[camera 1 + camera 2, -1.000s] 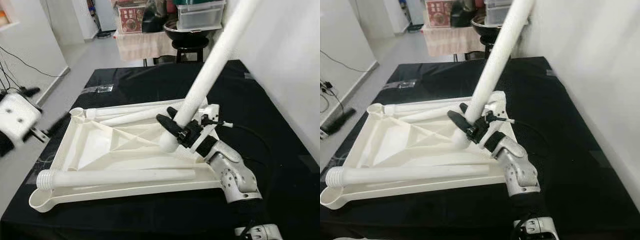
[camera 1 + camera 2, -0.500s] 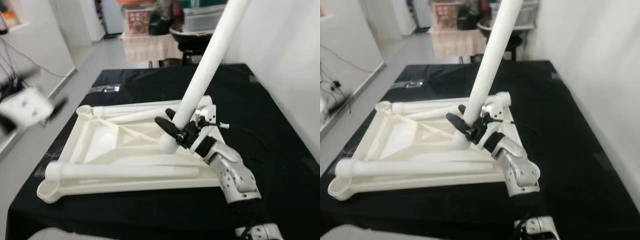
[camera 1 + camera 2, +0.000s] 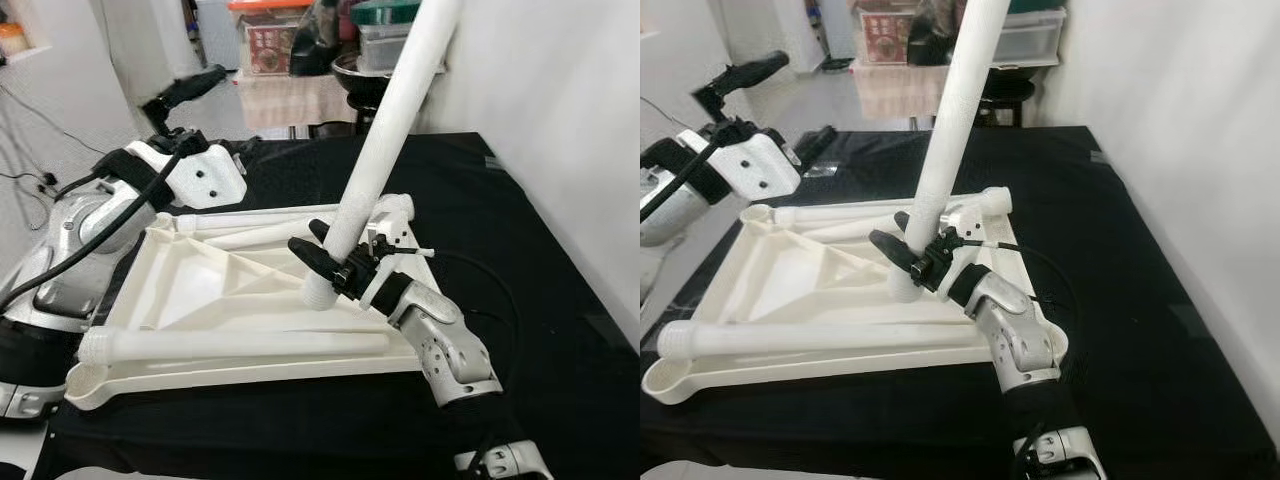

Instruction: Building children table

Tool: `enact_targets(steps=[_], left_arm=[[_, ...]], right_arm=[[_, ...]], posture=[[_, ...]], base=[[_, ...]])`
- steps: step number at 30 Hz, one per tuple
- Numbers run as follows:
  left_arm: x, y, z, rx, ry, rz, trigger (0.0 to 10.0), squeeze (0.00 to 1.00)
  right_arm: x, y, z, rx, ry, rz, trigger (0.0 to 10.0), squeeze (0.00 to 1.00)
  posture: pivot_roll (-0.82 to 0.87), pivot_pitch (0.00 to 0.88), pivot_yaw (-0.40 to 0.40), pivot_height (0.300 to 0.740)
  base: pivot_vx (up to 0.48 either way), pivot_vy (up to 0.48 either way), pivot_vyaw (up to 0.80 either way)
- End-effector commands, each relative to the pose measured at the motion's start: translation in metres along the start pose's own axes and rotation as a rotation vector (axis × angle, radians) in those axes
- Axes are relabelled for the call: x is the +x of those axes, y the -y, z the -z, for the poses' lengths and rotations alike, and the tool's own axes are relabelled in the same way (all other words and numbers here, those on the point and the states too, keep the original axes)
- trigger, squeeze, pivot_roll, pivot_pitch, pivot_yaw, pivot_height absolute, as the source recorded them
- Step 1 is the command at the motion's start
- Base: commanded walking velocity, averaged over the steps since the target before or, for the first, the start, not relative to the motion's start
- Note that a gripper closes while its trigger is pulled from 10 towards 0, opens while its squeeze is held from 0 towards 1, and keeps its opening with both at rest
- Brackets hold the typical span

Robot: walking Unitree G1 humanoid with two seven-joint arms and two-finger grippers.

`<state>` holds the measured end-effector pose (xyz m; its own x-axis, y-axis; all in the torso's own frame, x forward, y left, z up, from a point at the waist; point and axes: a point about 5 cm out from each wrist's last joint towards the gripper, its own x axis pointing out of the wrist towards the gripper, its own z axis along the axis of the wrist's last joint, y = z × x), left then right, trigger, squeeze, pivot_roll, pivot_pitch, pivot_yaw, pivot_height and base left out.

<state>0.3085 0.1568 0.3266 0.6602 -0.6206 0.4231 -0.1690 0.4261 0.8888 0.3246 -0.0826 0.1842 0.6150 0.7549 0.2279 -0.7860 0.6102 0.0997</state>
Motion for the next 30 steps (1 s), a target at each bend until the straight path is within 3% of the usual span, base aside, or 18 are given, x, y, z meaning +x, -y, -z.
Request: enact_targets(steps=[1,3,4,8,9,10,11,12,13,14,15,17,18,19,21,24,27,30], left_arm=[[0.001,0.013,-0.002,-0.102,-0.014,0.021,10.0,0.0],[0.001,0.013,-0.002,-0.102,-0.014,0.021,10.0,0.0],[-0.004,0.022,0.0,-0.209,-0.047,0.007,10.0,0.0],[-0.004,0.022,0.0,-0.209,-0.047,0.007,10.0,0.0],[-0.018,0.033,0.003,-0.377,-0.112,-0.045,10.0,0.0],[-0.018,0.033,0.003,-0.377,-0.112,-0.045,10.0,0.0],[-0.035,0.05,0.003,-0.57,-0.189,-0.113,10.0,0.0],[-0.035,0.05,0.003,-0.57,-0.189,-0.113,10.0,0.0],[-0.047,0.061,0.002,-0.689,-0.244,-0.159,10.0,0.0],[-0.047,0.061,0.002,-0.689,-0.244,-0.159,10.0,0.0],[-0.058,0.077,-0.005,-0.832,-0.291,-0.219,10.0,0.0],[-0.058,0.077,-0.005,-0.832,-0.291,-0.219,10.0,0.0],[-0.066,0.092,-0.014,-0.931,-0.327,-0.262,10.0,0.0],[-0.073,0.104,-0.02,-0.959,-0.365,-0.268,10.0,0.0],[-0.073,0.104,-0.02,-0.959,-0.365,-0.268,10.0,0.0],[-0.088,0.121,-0.022,-0.967,-0.453,-0.268,10.0,0.0],[-0.108,0.125,-0.012,-0.962,-0.557,-0.312,10.0,0.0],[-0.115,0.125,-0.01,-0.964,-0.588,-0.328,10.0,0.0]], right_arm=[[0.002,-0.004,-0.004,-0.024,0.015,-0.016,10.0,0.0],[0.002,-0.004,-0.004,-0.024,0.015,-0.016,10.0,0.0],[0.001,-0.004,-0.004,-0.029,0.014,-0.013,10.0,0.0],[0.001,-0.004,-0.004,-0.029,0.014,-0.013,10.0,0.0],[0.0,-0.003,-0.005,-0.03,0.013,-0.012,10.0,0.0],[0.0,-0.003,-0.005,-0.03,0.013,-0.012,10.0,0.0],[0.001,-0.004,-0.003,-0.029,0.008,-0.017,10.0,0.0],[0.001,-0.004,-0.003,-0.029,0.008,-0.017,10.0,0.0],[0.001,-0.005,-0.002,-0.027,0.005,-0.022,10.0,0.0],[0.001,-0.005,-0.002,-0.027,0.005,-0.022,10.0,0.0],[0.002,-0.006,-0.002,-0.025,0.001,-0.03,10.0,0.0],[0.002,-0.006,-0.002,-0.025,0.001,-0.03,10.0,0.0],[0.002,-0.007,-0.002,-0.026,-0.002,-0.038,10.0,0.0],[0.003,-0.007,-0.002,-0.028,-0.003,-0.041,10.0,0.0],[0.003,-0.007,-0.002,-0.028,-0.003,-0.041,10.0,0.0],[0.002,-0.006,-0.002,-0.039,-0.01,-0.042,10.0,0.0],[0.001,-0.005,0.0,-0.051,-0.024,-0.029,10.0,0.0],[0.001,-0.005,0.001,-0.055,-0.029,-0.025,10.0,0.0]], posture=[[-0.09,0.0,0.064,0.74],[-0.09,0.0,0.064,0.74],[-0.09,0.0,0.064,0.74],[-0.09,0.0,0.064,0.74],[-0.07,0.0,0.061,0.74],[-0.07,0.0,0.061,0.74],[-0.07,0.0,0.053,0.74],[-0.07,0.0,0.053,0.74],[-0.07,0.0,0.053,0.74],[-0.07,0.0,0.053,0.74],[-0.07,0.0,0.051,0.74],[-0.07,0.0,0.051,0.74],[-0.08,0.0,0.055,0.74],[-0.08,0.001,0.06,0.74],[-0.08,0.001,0.06,0.74],[-0.08,0.004,0.069,0.74],[-0.08,0.005,0.069,0.74],[-0.08,0.008,0.068,0.74]], base=[[0.0,0.0,0.0],[0.0,0.0,0.0],[0.0,0.0,0.0],[0.0,0.0,0.0],[0.0,0.0,0.0],[0.0,0.0,0.0],[0.0,0.0,0.0],[0.0,0.0,0.0],[0.0,0.0,0.0],[0.0,0.0,0.0],[0.0,0.0,0.0],[0.0,0.0,0.0],[0.0,0.0,0.0],[0.0,0.0,0.0],[0.0,0.0,0.0],[0.0,0.0,0.0],[0.0,0.0,0.0],[0.0,0.0,0.0]])
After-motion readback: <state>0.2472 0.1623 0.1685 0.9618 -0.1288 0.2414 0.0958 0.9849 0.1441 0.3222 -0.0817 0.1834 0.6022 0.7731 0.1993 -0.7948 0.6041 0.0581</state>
